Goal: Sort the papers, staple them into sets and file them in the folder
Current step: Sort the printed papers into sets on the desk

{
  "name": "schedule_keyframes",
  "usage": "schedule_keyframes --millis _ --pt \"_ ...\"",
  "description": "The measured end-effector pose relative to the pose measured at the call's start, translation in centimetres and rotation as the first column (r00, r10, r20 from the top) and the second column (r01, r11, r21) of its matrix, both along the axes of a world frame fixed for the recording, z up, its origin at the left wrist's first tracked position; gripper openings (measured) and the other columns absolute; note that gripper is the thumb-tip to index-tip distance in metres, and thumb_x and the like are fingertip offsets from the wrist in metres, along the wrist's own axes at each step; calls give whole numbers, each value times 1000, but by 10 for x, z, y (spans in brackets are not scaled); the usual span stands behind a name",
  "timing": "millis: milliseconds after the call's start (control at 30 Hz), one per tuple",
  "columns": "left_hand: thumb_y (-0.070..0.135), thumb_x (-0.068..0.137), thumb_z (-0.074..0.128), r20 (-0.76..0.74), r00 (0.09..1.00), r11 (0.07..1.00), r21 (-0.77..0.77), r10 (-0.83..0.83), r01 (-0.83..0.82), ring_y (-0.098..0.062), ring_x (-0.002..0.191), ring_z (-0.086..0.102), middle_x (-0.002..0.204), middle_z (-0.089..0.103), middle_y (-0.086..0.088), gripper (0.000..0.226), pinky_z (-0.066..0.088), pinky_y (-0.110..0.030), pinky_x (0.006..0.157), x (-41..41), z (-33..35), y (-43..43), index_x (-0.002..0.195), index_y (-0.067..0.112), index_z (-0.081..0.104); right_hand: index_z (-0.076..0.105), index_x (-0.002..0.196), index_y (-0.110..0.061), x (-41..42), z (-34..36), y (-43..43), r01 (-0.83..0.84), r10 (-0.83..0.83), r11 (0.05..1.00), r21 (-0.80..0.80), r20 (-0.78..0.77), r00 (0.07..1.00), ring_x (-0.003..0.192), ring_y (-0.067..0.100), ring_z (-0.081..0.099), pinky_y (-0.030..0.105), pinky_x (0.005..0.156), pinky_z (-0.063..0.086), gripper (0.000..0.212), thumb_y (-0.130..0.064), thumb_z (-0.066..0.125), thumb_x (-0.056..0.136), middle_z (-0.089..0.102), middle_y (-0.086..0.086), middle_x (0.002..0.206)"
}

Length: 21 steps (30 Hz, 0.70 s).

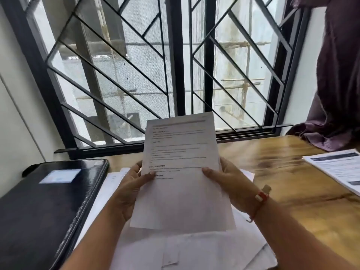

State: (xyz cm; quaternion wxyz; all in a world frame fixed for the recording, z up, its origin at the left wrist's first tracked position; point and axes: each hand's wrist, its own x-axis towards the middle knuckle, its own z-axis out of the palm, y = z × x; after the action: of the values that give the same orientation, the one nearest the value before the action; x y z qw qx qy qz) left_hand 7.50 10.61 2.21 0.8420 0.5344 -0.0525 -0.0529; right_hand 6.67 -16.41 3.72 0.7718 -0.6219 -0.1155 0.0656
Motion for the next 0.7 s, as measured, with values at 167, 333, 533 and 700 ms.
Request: schedule_keyframes --millis 167,333,533,700 --pt "-2 89 57 -34 991 992 -3 -129 129 -35 96 72 129 64 -24 46 62 -47 74 -5 -1 -4 134 9 53 56 129 -13 3 -1 -8 33 -33 996 80 10 999 96 32 70 43 77 58 36 2 52 97 70 17 117" --pt "4 89 62 -31 984 983 37 -176 177 -33 96 72 127 66 -22 44 61 -44 77 -7 -3 -5 132 9 57 55 132 -10 2 1 -10 -25 21 989 149 29 999 98 33 69 44 77 59 34 -4 47 100 68 19 120" --pt "6 88 62 -108 990 994 -46 93 -98 -24 82 75 112 72 -18 42 63 -36 70 9 -4 6 130 3 59 59 119 -7 14 0 -18 331 -331 944 15 14 943 88 25 73 35 66 59 37 -35 38 106 70 12 112" --pt "5 94 57 -264 945 956 -163 195 -243 -12 66 71 102 70 -11 38 53 -17 45 17 -6 20 132 2 52 62 113 -7 16 -11 -17 376 -333 873 -311 184 925 86 23 74 41 76 62 39 -40 44 103 69 14 113"
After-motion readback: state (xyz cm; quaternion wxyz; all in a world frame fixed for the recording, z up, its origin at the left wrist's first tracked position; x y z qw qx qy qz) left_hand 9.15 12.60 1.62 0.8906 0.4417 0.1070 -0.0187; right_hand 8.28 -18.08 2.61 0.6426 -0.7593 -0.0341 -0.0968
